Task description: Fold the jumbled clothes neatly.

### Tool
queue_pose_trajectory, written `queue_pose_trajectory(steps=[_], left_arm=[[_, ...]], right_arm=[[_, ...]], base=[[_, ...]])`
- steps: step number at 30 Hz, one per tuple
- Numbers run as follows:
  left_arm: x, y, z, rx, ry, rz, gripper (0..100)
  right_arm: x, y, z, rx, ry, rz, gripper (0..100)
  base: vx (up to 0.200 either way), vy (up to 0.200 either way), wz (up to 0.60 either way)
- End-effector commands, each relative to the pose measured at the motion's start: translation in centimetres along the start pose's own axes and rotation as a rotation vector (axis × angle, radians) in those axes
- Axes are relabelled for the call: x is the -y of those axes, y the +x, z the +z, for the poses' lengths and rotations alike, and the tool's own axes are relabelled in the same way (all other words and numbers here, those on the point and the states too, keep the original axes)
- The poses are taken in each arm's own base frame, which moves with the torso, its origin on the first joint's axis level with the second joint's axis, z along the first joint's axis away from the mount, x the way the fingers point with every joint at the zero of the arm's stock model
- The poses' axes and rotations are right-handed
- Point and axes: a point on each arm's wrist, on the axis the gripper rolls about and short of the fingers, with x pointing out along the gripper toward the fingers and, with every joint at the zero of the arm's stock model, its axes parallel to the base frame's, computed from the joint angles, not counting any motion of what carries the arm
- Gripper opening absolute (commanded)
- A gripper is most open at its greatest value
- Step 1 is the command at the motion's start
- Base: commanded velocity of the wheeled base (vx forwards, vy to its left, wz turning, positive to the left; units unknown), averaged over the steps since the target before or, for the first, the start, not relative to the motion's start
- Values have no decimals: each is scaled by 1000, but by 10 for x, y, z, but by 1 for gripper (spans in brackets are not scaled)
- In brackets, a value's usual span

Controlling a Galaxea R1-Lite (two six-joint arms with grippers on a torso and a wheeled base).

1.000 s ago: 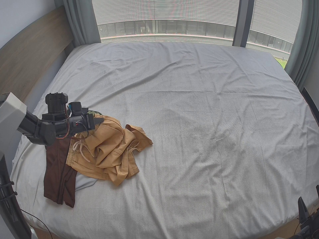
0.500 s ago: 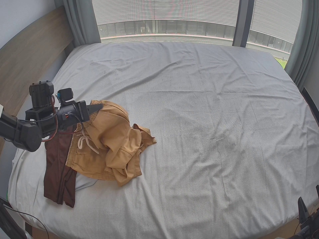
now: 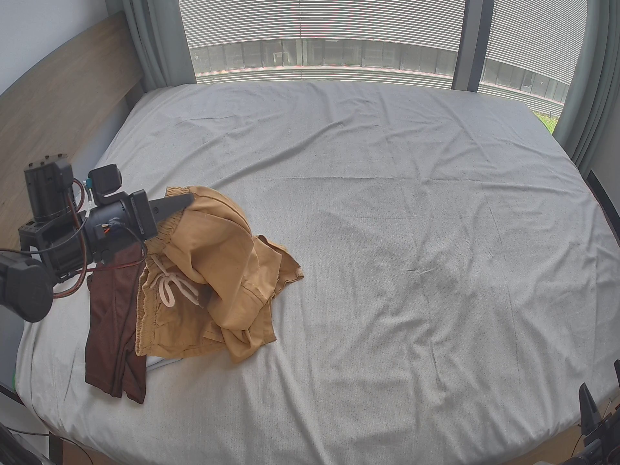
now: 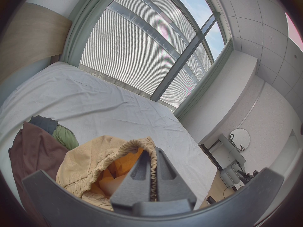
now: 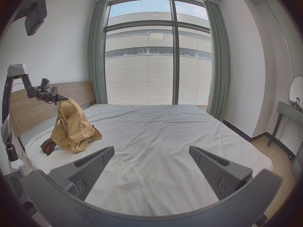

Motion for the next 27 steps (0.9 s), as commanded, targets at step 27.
queue_pose_trajectory(steps=[27], left_arm=[[48, -7, -20, -9, 38, -148, 0]], right_arm=[[0, 0, -5, -1, -1, -2, 100]], base=[[0, 0, 0]])
